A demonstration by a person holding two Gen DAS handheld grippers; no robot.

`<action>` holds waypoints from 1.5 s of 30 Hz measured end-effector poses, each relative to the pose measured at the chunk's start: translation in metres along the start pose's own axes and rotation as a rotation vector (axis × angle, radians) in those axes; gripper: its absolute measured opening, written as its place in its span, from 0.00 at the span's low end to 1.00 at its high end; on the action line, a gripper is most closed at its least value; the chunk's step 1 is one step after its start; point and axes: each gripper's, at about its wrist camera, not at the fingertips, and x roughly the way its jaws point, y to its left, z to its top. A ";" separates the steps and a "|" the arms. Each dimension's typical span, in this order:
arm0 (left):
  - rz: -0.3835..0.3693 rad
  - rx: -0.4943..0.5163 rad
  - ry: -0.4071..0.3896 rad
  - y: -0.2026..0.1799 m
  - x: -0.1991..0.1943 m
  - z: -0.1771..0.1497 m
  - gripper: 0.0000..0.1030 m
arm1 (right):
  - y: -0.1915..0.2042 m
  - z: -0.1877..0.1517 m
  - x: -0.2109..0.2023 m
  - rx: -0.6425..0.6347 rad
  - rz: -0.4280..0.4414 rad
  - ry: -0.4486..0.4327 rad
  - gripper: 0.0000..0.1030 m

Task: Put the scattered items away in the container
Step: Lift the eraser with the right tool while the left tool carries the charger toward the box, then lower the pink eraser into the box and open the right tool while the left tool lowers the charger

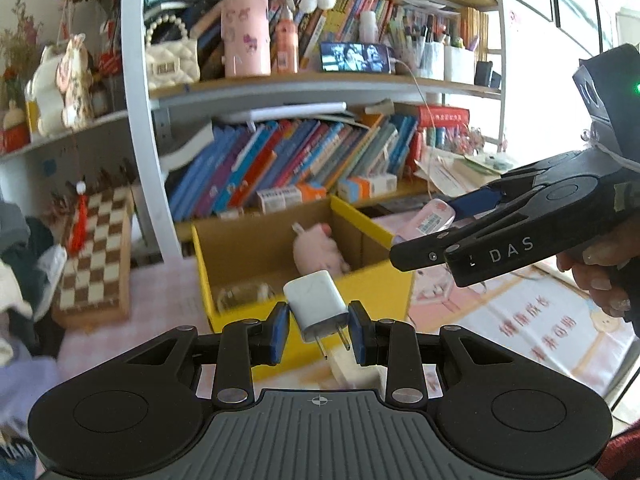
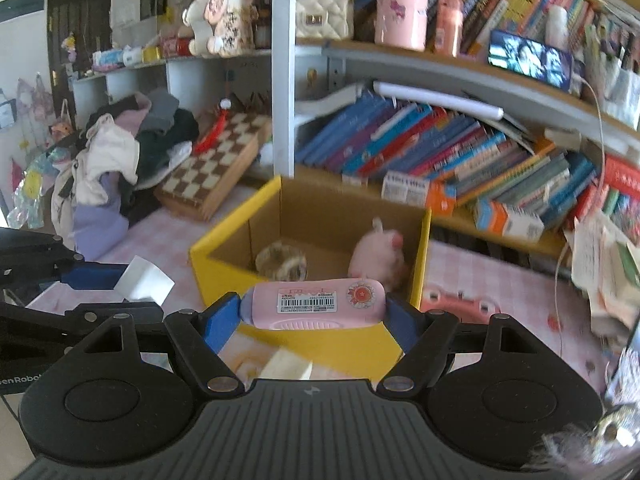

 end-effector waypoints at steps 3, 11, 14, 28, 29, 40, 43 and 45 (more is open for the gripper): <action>0.012 0.021 -0.008 0.004 0.010 0.012 0.29 | -0.007 0.014 0.011 -0.025 0.009 -0.012 0.74; 0.037 0.048 0.019 0.012 0.044 0.033 0.29 | -0.024 0.036 0.045 -0.079 0.049 -0.005 0.74; 0.047 0.045 0.037 0.017 0.057 0.037 0.29 | -0.029 0.040 0.060 -0.089 0.068 0.008 0.74; 0.060 0.022 0.203 0.039 0.131 0.046 0.29 | -0.049 0.053 0.146 -0.225 0.117 0.120 0.74; 0.053 0.019 0.218 0.039 0.136 0.046 0.29 | -0.050 0.056 0.152 -0.232 0.116 0.127 0.74; -0.013 -0.074 0.353 0.043 0.180 0.040 0.29 | -0.052 0.090 0.223 -0.169 0.193 0.199 0.74; -0.026 -0.074 0.397 0.042 0.193 0.037 0.29 | -0.049 0.093 0.247 -0.102 0.247 0.259 0.74; -0.033 -0.080 0.422 0.043 0.201 0.035 0.29 | -0.048 0.093 0.262 -0.068 0.262 0.298 0.74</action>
